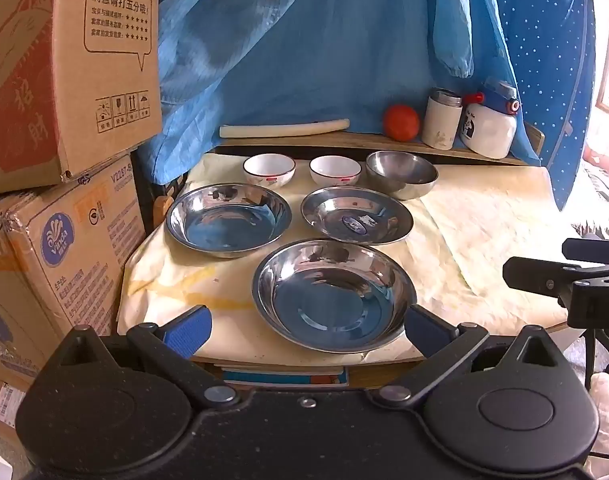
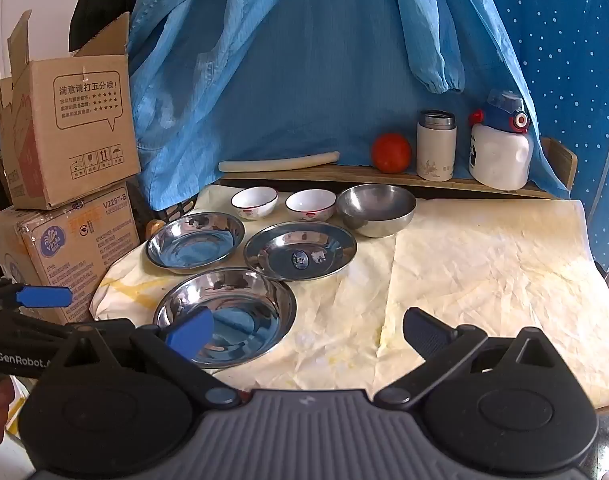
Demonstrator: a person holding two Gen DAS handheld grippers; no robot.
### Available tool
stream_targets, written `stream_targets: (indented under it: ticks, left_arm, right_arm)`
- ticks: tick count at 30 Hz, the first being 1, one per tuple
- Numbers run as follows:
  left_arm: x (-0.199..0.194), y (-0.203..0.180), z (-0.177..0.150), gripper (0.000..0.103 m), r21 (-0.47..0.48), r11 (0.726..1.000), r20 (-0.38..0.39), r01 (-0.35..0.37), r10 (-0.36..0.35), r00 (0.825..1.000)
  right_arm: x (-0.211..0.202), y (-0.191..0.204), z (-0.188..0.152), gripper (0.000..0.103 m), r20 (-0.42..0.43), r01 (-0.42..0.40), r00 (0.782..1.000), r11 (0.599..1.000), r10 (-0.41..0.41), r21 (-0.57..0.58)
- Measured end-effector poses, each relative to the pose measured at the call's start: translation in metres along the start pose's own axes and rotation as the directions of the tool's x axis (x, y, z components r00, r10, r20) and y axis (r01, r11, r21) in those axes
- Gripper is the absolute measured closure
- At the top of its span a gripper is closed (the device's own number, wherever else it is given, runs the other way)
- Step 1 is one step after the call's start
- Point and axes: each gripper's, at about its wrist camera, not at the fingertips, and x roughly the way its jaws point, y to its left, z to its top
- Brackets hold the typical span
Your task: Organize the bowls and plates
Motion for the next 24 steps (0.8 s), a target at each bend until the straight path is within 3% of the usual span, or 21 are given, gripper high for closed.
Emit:
stream_targets:
  ticks: [24]
  left_arm:
    - [-0.0021,0.0049,0.001,0.001,-0.002,1.0,-0.001,0.005,-0.005,1.0]
  right_arm:
    - [-0.0015,-0.0001,-0.0014,0.0,0.001,-0.002,1.0,1.0,0.002,0.003]
